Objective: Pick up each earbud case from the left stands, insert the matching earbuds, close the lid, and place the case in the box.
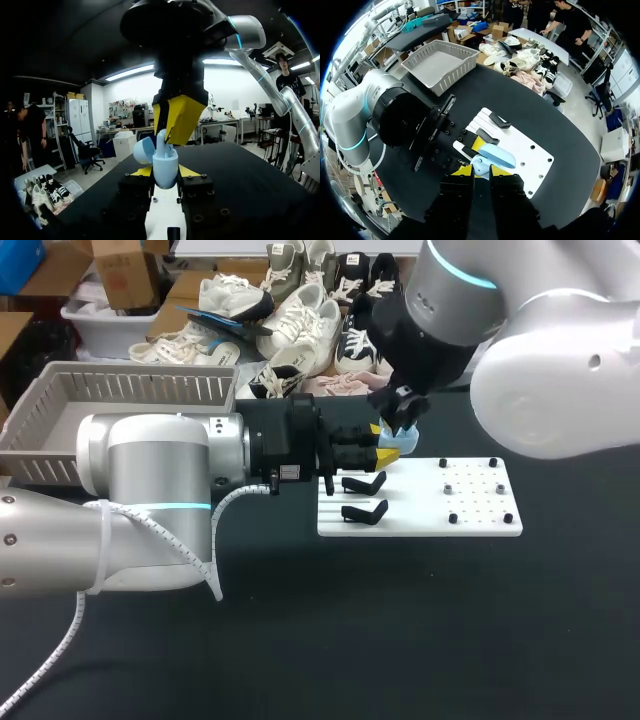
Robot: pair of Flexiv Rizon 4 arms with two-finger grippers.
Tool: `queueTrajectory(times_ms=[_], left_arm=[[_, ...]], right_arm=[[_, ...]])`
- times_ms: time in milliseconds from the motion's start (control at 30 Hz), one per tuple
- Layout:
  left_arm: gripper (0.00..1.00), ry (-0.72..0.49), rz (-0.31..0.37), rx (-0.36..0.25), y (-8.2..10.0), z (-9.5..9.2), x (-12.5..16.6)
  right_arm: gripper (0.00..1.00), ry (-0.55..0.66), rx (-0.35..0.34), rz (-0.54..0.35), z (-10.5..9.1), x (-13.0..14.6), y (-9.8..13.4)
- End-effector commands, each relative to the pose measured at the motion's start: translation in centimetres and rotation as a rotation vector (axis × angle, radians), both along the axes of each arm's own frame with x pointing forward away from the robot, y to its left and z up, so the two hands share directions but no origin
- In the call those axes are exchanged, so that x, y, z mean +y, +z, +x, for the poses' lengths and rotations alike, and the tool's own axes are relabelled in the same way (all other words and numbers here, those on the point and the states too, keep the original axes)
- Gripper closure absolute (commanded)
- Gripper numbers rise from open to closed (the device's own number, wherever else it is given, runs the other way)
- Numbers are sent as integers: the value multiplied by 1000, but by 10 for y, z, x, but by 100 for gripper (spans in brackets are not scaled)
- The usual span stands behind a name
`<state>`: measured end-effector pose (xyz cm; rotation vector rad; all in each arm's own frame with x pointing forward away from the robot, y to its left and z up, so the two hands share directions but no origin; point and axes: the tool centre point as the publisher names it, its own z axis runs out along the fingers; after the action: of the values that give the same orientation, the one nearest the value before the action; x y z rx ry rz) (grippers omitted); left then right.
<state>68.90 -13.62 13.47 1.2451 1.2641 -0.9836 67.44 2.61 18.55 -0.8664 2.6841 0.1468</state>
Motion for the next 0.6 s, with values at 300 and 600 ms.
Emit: queueTrajectory(times_ms=[300,600], left_arm=[[100,2,1,0,0,0,0],[100,2,1,0,0,0,0]], right_arm=[[100,-5,10,-8,1,0,-3],[100,-5,13,-9,1,1,-3]])
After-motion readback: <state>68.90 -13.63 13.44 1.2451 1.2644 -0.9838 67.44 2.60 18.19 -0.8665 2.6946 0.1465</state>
